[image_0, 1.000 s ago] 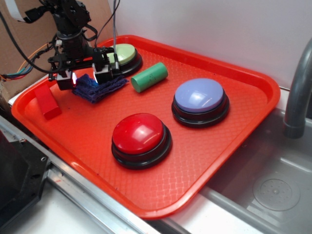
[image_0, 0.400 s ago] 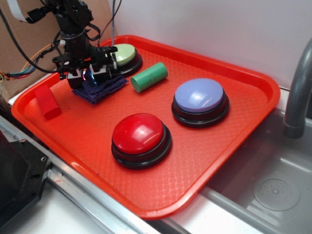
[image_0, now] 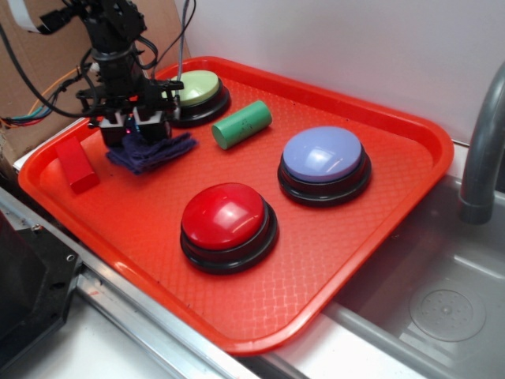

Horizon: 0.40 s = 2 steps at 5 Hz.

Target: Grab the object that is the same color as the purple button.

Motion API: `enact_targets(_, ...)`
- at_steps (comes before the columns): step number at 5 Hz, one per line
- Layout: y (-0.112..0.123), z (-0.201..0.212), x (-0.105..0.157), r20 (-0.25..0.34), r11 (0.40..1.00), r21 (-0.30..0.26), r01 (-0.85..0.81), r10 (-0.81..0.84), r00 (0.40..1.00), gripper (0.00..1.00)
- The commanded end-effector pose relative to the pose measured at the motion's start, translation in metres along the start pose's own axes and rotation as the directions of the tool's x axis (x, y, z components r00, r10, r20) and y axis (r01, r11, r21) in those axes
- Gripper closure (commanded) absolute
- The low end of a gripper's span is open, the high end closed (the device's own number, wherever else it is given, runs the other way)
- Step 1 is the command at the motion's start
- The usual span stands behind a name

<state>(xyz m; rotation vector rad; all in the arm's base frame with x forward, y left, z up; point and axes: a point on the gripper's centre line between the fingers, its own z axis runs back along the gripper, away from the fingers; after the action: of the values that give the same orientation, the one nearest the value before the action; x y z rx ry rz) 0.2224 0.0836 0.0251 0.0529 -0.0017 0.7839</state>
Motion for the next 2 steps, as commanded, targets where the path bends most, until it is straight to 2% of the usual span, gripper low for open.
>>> enact_targets(1,-0.006,0.080,0.010,0.091,0.985,-0.115,0.125,-0.115,0.989,1.00)
enact_targets(2,-0.023,0.114,0.009,0.124,0.966,-0.131,0.223,-0.207,0.971,1.00)
